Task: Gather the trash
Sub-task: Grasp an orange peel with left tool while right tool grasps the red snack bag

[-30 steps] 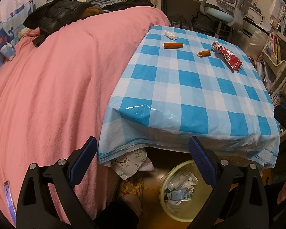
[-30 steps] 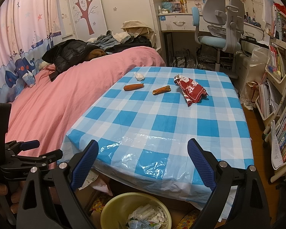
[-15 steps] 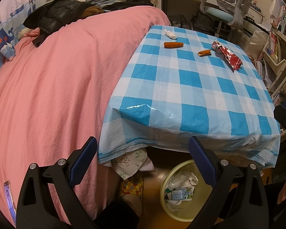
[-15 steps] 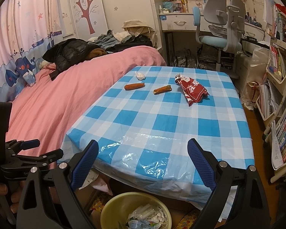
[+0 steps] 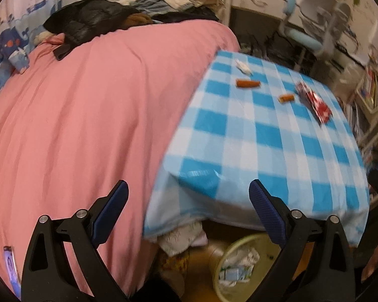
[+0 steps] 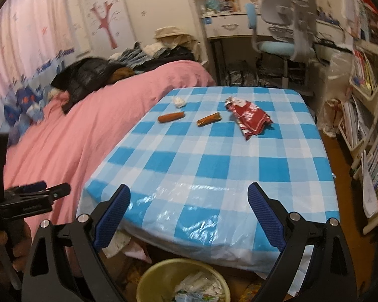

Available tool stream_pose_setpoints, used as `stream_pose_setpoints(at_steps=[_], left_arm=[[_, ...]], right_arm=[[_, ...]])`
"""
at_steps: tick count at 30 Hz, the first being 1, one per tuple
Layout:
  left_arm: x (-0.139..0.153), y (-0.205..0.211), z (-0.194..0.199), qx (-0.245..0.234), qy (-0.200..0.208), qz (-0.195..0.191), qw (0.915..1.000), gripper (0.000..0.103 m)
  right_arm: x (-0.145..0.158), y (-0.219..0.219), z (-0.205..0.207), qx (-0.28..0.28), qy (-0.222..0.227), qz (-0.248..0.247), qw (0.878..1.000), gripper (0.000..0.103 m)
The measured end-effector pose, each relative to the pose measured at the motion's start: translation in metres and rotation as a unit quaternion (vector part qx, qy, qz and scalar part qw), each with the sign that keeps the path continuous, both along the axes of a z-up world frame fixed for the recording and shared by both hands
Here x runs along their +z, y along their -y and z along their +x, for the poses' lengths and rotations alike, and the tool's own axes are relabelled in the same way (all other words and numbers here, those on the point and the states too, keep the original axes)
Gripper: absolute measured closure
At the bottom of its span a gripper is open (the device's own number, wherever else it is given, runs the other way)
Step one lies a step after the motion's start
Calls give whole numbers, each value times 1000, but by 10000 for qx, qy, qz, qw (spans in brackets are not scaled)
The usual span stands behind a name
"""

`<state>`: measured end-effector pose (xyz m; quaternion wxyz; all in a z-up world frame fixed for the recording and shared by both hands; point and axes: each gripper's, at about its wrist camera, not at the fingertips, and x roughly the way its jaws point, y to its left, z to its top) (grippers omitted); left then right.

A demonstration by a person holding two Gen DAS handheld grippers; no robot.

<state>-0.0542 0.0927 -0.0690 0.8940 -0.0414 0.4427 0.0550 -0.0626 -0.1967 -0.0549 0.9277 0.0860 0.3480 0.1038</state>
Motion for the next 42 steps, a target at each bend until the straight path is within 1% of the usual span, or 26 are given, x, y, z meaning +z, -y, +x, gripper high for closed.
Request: stream_pose_setpoints(at_steps=[3,6,8,10,15,16,17,19,22,25,29,33,38,42], left_arm=[[2,-12,16,132,43,-177,9997,10],[3,-13,32,170,81,-298,9994,10],[3,-7,46,104,106,-298,9994,10],[3,2,60,-38,135,-236,9996,10],[3,33,104,-582,187,117,9981,10],[2,37,112,-599,244,146,9978,10],[2,42,122,-687,237,215,9971,10],[-1,54,144,-795,215,342,9960,10],[-6,68,171,-1000,143,440,9939,10],[-14,84,200,-1216,91,625,9906,10],[-30,98,237,-1382,-58,671,9881,10],[-36,104,258,-1464,-90,647,9871,10],[-38,117,277,-1713,24,825,9818,10],[-42,123,291,-1818,13,763,9804,10]], right_arm=[[2,14,12,-211,13,151,9997,13],[5,22,26,-262,65,47,9996,13],[6,25,35,-267,88,-41,9996,13],[6,29,48,-272,105,-125,9995,13],[1,37,86,-253,114,-483,9984,13],[-3,40,97,-243,92,-560,9981,13],[-6,41,104,-252,61,-591,9979,13],[-17,48,126,-241,-146,-547,9981,13],[-29,55,149,-318,-298,-536,9976,13],[-38,60,170,-339,-395,-561,9971,13],[-47,62,193,-314,-428,-730,9959,13],[-52,74,213,-414,-517,-492,9966,13],[-58,81,230,-403,-648,-300,9966,13],[-65,87,239,-416,-788,-115,9960,13]])
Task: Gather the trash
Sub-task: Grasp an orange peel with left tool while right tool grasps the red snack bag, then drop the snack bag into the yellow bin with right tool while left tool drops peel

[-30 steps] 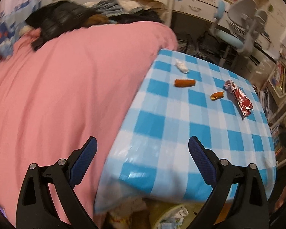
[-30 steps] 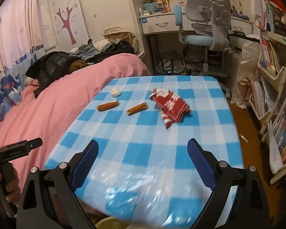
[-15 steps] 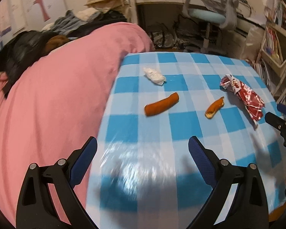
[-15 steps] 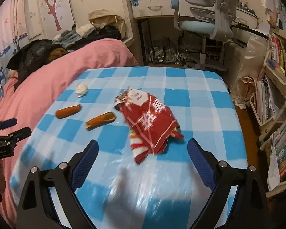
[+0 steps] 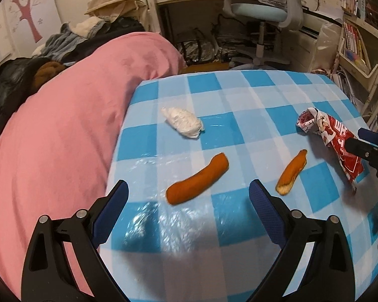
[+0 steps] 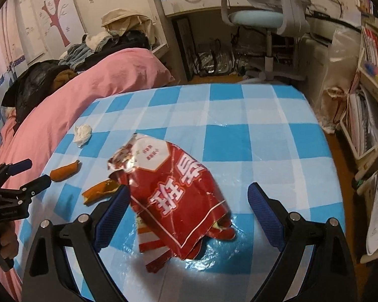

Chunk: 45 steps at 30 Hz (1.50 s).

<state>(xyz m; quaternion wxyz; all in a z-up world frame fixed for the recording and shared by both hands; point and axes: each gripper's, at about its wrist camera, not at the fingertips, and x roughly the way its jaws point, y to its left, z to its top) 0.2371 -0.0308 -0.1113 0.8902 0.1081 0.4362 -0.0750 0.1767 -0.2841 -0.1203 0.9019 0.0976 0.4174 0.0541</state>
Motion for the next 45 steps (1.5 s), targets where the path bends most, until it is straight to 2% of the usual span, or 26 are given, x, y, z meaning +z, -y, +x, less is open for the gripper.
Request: stream_pose_setpoints(at_steps=[3,4,11,15,18,19,20,22,27,32,38,42,45], left_arm=[[-4,6,6,-90,-22,27,10000,10],[-6,9,7,-134,-27,38,9999,10],[-21,21,13,-265,-111,163,9995,10],[-27,23,15,-291,-182,147,9993,13],[-31,21,16,-283,-305,39,9991,32],[-33,21,17,-296,-358,-23,9989,48],[-34,19,16,-352,-411,-185,9984,62],[-33,16,15,-336,-440,-324,9979,84],[-29,4,4,-298,-532,-663,9959,89],[-14,-23,-23,-152,-672,-1303,9891,90],[16,-40,-69,-69,-469,-1594,9861,90],[30,-53,-104,162,-382,-1766,9834,90],[38,-61,-130,352,-295,-1749,9835,90]], right_arm=[[-2,5,4,-40,-84,193,9998,16],[-3,5,5,-38,-104,220,9997,21],[-9,1,11,97,-325,178,9993,41],[-9,4,12,156,-388,304,9987,65],[-8,2,12,247,-386,366,9983,79],[-7,1,13,266,-364,349,9984,83],[-6,0,12,273,-328,328,9986,84],[-2,-1,10,253,-243,327,9988,86],[15,3,2,136,19,451,9989,88],[36,1,-13,150,276,730,9968,88],[57,-24,-48,484,447,931,9935,88],[69,-49,-84,806,555,720,9926,88],[73,-59,-110,976,609,591,9916,88]])
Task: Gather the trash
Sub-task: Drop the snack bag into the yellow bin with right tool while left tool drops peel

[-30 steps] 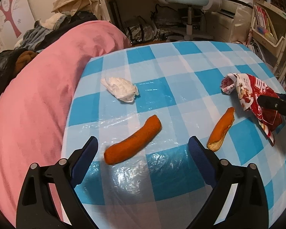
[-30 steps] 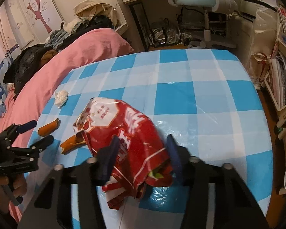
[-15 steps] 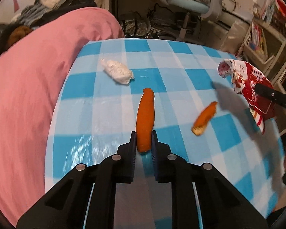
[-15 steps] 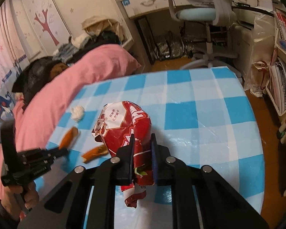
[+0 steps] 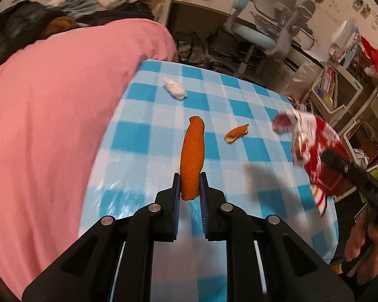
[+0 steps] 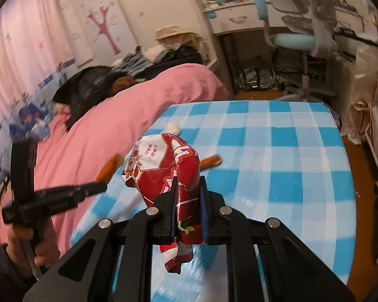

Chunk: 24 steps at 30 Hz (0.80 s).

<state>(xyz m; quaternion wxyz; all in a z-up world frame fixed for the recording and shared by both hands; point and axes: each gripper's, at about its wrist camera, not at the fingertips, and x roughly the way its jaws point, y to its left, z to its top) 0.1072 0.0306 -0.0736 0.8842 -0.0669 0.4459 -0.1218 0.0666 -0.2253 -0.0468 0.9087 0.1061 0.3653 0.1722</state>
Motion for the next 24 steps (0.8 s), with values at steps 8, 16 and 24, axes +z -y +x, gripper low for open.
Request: stream_pose_setpoints(at_steps=[8,16,24], left_arm=[[23,-33,-74,533,282,-15,9982,90],[27,-42,-117,543,330,28,9980,90],[24,-30,-146,414,346,139,9984,90]], right_arm=[[-12,-28,-81,498,-177,-183,9984,88],[-54,-77,-155,1282,-749,-684,9865,88],[-109,-112,-194,1878,-1559,-1365,9601,88]])
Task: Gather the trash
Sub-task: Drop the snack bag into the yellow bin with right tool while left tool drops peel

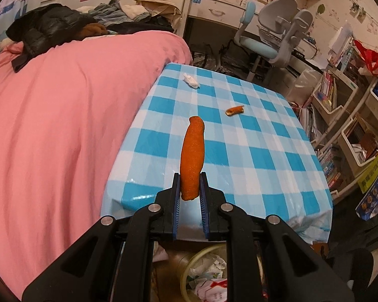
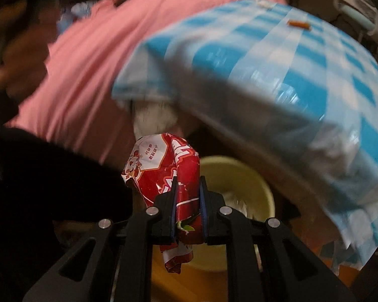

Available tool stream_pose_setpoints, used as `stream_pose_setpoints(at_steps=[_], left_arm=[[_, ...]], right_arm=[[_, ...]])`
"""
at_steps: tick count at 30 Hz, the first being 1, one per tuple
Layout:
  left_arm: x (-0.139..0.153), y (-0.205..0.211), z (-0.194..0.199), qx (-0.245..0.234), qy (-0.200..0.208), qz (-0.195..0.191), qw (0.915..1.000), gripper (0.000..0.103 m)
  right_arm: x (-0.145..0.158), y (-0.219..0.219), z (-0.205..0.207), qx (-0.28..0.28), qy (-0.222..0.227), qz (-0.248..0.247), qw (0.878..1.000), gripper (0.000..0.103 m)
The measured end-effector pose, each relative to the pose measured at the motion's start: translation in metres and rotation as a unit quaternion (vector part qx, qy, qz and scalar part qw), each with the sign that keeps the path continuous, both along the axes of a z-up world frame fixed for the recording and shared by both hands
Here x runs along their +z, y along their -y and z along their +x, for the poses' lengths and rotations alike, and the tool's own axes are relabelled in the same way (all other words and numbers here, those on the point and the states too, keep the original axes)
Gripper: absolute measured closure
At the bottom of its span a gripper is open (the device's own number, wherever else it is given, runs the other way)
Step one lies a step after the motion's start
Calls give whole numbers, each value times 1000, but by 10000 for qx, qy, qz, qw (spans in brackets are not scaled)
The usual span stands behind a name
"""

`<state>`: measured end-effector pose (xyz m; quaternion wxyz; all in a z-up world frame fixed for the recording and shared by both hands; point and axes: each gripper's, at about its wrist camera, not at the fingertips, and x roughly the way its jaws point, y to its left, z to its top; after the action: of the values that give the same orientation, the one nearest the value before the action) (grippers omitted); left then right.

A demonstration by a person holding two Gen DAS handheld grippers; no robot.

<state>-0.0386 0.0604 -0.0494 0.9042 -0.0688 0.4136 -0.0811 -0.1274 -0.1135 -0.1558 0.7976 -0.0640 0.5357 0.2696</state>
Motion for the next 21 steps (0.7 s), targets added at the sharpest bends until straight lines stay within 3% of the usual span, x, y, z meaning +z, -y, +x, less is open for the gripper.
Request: stream_pose_setpoints(at_steps=[3,4,8,12,15,19,21], left_arm=[[-1,0,-9,-16,-3,12,10000,90],[-2,1,-12,-24,-11,18,10000,90],[-5,4,-23,-55,-54,54,10000,90],[-12,9,-34,-98,-135,73,9998,90],[-19,20,-46,-211,-214,168,9994,90],[-33,40,-61,-463,-362,299,9978,90],[-42,55,-70,-641,-476,366,9961,90]], right_arm=[[-15,-5,-5,56,-204,-246,9995,83],[-18,-5,-6,32,-245,-323,9992,74],[-14,-3,-9,-109,-45,-371,9992,59],[2,9,-5,-482,358,-170,9981,51],[26,22,-1,-907,969,139,9911,39],[53,42,-4,-1442,1734,514,9729,33],[60,49,-4,-1640,1906,618,9659,31]])
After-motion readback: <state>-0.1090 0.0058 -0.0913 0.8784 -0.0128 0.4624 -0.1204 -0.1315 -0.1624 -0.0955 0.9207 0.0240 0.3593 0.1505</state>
